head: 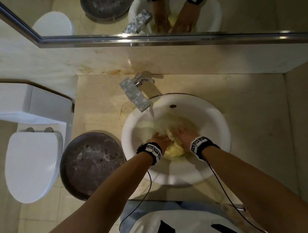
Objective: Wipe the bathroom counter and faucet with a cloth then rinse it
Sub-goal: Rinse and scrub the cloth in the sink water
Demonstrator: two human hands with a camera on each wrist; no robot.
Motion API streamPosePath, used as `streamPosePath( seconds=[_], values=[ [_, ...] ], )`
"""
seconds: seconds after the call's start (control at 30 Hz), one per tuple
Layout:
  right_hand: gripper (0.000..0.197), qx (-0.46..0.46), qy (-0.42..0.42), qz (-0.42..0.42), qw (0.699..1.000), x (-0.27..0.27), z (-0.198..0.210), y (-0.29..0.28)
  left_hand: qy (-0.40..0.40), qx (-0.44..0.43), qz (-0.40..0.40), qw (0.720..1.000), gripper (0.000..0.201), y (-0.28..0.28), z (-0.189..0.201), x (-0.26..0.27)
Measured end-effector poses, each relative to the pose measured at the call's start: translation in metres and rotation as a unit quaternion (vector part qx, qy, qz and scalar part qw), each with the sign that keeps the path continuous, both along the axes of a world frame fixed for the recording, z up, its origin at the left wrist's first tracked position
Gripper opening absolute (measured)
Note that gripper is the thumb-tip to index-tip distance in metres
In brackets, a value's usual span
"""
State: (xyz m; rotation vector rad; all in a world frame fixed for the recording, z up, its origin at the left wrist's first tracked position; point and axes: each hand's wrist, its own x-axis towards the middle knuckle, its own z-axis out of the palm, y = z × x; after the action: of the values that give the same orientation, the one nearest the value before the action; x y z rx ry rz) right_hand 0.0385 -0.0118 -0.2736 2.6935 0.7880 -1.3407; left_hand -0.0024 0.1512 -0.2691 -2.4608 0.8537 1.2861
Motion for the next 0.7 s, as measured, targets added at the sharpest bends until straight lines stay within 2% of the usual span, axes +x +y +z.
streamPosePath(
  seconds=[0.1, 0.23, 0.3, 0.37, 0.47, 0.57, 0.7],
  values=[
    [0.084, 0.0, -0.003, 0.037, 0.999, -0.007, 0.001, -0.009, 0.006, 0.01, -0.009, 1.0, 0.058, 0.005, 0.003, 0.006],
    [0.084, -0.04, -0.048, 0.083, 0.995, -0.02, -0.014, -0.007, -0.02, 0.018, -0.031, 0.999, 0.064, -0.001, 0.012, 0.007],
    [0.089, -0.064, -0.061, 0.086, 0.992, -0.023, -0.017, -0.004, -0.032, -0.016, -0.036, 0.999, 0.049, -0.01, 0.017, 0.006],
    [0.095, -0.07, -0.072, 0.089, 0.991, -0.026, -0.015, 0.001, -0.015, -0.037, -0.077, 0.996, 0.035, -0.013, 0.02, 0.005],
    [0.094, -0.061, -0.077, 0.088, 0.991, -0.026, -0.009, 0.006, 0.012, -0.005, -0.112, 0.994, 0.041, -0.001, 0.011, 0.0],
    [0.088, -0.064, -0.063, 0.066, 0.994, -0.018, -0.001, 0.005, 0.002, 0.009, -0.054, 0.999, 0.059, 0.019, 0.009, 0.007],
    [0.095, -0.103, -0.042, 0.023, 0.994, -0.015, 0.01, 0.001, -0.019, 0.026, 0.014, 0.999, 0.06, 0.024, 0.022, 0.028]
  ],
)
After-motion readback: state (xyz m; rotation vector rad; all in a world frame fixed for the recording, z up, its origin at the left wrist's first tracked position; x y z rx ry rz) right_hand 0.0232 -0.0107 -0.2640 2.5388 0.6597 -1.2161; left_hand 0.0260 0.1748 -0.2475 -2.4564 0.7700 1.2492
